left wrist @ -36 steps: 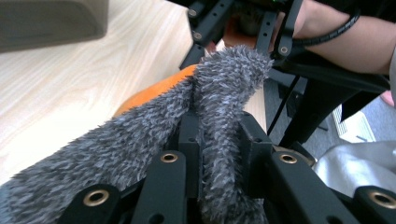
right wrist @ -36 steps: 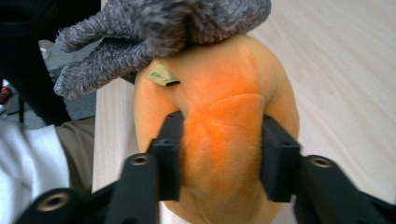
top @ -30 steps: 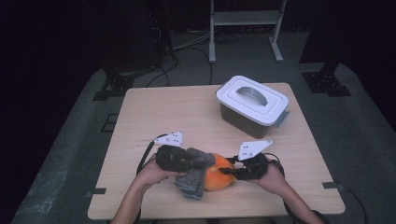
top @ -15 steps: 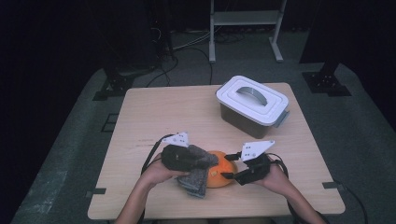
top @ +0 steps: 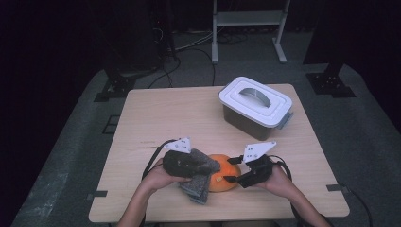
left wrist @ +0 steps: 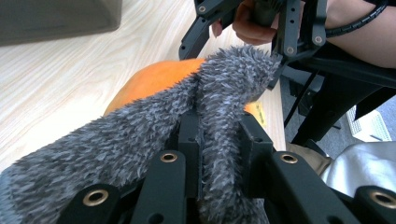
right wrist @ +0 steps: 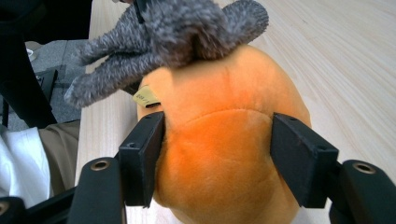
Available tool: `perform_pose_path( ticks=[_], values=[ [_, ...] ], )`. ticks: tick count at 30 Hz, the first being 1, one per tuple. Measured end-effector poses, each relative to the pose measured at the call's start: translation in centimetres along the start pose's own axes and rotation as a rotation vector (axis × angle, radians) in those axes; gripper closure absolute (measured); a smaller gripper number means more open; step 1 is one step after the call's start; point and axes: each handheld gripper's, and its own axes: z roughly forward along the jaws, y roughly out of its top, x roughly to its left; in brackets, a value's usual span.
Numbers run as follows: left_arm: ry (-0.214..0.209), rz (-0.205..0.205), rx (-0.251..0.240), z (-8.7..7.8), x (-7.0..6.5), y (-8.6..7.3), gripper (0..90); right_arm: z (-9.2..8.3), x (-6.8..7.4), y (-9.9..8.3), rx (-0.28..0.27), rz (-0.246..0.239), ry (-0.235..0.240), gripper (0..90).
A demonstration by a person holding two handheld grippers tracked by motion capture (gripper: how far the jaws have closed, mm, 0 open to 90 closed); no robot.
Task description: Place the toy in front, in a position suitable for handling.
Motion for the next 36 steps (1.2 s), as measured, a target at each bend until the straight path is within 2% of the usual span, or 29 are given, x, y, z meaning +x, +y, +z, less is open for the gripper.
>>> perform_pose_path(
  ticks=[12, 16, 21, 25, 30, 32, 36],
  values=[
    [0.035, -0.046, 0.002, -1.0, 0.7, -1.7, 73.9, -0.5, -0.8, -0.7, 0.007, 0.028, 0.017, 36.6],
    [0.041, -0.048, 0.006, -1.2, 0.7, -1.8, 73.9, -0.5, -0.9, -0.8, 0.006, 0.038, 0.025, 36.6],
    [0.045, -0.025, 0.006, -1.1, 0.3, -0.8, 74.0, -0.5, -1.0, -0.8, 0.007, 0.045, 0.026, 36.8],
    [0.021, 0.007, -0.013, -0.7, -0.3, 0.5, 74.1, -0.4, -0.9, -0.9, 0.004, 0.049, 0.032, 36.9],
    [-0.004, 0.060, -0.004, 0.4, -1.3, 2.1, 74.0, -0.4, -0.9, -0.9, 0.006, 0.048, 0.037, 36.9],
    [-0.015, 0.058, -0.004, 0.7, -1.4, 2.2, 74.0, -0.5, -0.9, -1.0, 0.007, 0.052, 0.040, 36.9],
    [-0.034, 0.040, -0.007, 1.1, -1.1, 1.6, 74.0, -0.6, -1.1, -1.2, 0.006, 0.063, 0.051, 36.9]
  ],
)
